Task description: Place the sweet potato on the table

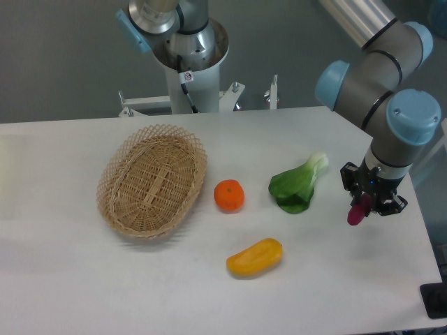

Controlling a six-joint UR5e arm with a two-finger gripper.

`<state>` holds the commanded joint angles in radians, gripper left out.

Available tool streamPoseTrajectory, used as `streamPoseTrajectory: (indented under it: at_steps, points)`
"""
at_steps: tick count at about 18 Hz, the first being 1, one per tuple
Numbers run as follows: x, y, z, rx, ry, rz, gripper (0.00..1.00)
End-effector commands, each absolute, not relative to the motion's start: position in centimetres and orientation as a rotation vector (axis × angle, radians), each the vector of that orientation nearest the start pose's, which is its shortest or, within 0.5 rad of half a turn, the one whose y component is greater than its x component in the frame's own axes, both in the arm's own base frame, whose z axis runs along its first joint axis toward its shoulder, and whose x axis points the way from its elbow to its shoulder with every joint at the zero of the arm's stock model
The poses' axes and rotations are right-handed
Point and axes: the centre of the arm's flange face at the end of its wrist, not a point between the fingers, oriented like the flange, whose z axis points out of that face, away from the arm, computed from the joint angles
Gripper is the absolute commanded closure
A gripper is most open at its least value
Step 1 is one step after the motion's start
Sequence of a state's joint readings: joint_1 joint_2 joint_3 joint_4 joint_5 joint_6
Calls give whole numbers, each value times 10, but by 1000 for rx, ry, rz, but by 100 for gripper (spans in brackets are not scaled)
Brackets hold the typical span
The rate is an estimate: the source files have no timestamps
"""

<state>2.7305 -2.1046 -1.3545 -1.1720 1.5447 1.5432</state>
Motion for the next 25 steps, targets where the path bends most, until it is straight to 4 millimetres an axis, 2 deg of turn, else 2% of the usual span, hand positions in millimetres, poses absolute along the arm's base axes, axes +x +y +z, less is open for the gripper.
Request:
streamPoseTrajectory:
  at_steps: [14,21,25]
  points:
    - [-581,405,317,-3037,563,106,79]
    - [-566,420,319,-3043,511,97,79]
    - [-551,440,318,-3044,487,93,79]
